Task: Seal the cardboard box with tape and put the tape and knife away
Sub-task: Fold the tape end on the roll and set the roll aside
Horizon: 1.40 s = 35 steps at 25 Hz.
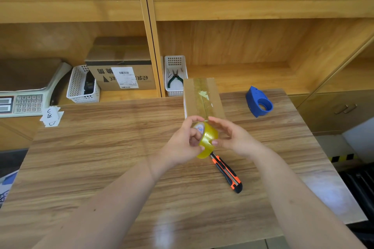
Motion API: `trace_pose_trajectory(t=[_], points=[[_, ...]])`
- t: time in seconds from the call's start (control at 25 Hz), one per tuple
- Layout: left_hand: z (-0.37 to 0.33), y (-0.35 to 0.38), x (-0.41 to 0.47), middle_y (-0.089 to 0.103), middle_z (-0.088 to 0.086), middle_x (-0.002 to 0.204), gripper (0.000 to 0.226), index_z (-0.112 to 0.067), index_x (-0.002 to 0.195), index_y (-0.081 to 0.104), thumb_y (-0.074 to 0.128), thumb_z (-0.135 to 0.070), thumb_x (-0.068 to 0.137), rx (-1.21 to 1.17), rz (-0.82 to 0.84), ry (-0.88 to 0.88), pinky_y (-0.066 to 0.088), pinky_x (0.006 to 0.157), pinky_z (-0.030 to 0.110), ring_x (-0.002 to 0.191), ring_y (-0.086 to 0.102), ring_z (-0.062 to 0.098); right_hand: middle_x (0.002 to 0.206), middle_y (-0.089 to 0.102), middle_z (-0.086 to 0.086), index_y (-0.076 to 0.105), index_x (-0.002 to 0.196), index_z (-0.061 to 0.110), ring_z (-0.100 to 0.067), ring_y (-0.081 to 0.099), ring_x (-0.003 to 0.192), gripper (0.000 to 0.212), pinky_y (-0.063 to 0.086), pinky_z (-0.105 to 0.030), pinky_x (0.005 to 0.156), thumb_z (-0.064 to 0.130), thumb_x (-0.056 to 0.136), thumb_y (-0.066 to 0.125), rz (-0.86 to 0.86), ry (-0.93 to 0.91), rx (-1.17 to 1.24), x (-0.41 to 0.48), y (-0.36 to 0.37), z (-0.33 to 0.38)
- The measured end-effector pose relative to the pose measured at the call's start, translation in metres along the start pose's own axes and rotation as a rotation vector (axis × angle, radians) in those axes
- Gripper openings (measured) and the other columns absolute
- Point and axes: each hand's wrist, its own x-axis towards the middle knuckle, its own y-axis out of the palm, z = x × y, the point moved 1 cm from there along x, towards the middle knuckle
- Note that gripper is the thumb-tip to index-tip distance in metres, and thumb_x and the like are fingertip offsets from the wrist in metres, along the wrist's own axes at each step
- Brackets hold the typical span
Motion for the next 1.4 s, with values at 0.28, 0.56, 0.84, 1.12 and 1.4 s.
trace_pose_trajectory(t=[0.28,0.56,0.84,1.12,1.4], points=[[-0.001,-0.004,-0.008,0.06,-0.016,0.104,0.068,-0.052,0.129,0.035,0.065,-0.011,0.084,0.262,-0.052,0.158,0.041,0.099,0.038,0.106,0.05,0.015,0.142,0.053,-0.005,0.047,0.139,0.02,-0.015,0.053,0.128,0.083,0.045,-0.043,0.106,-0.01,0.068,0.078,-0.107,-0.022,0.187,-0.005,0.003,-0.004],[0.008,-0.013,-0.005,0.052,-0.016,0.123,0.112,-0.037,0.145,0.02,0.089,-0.005,0.063,-0.261,-0.142,-0.094,0.045,0.083,0.006,0.111,0.05,-0.01,0.133,0.06,0.002,0.052,0.13,0.025,-0.011,0.06,0.121,0.08,0.051,-0.034,0.099,-0.012,0.064,0.079,-0.185,-0.11,0.288,-0.015,0.006,-0.005],[0.011,-0.03,0.008,0.065,-0.004,0.123,0.111,-0.036,0.144,0.027,0.092,-0.009,0.059,-0.211,-0.099,-0.106,0.046,0.089,0.017,0.119,0.054,0.004,0.139,0.056,-0.003,0.051,0.13,0.027,-0.018,0.05,0.133,0.084,0.042,-0.038,0.109,-0.008,0.061,0.084,-0.209,-0.111,0.258,-0.007,0.016,-0.002],[0.001,-0.036,0.014,0.054,-0.004,0.127,0.117,-0.042,0.143,0.026,0.095,-0.016,0.053,-0.103,-0.098,0.032,0.045,0.097,0.023,0.107,0.048,-0.021,0.139,0.051,0.008,0.038,0.13,0.036,-0.016,0.048,0.132,0.101,0.041,-0.045,0.109,0.026,0.045,0.09,-0.3,-0.111,0.114,-0.002,0.026,0.001],[-0.015,-0.021,0.038,0.051,-0.017,0.123,0.116,-0.04,0.143,0.025,0.096,-0.018,0.053,-0.038,-0.088,0.105,0.031,0.082,-0.008,0.106,0.04,-0.032,0.132,0.055,0.015,0.042,0.129,0.033,-0.006,0.053,0.125,0.094,0.044,-0.031,0.105,0.015,0.052,0.094,-0.433,-0.119,0.087,0.0,0.001,0.002]])
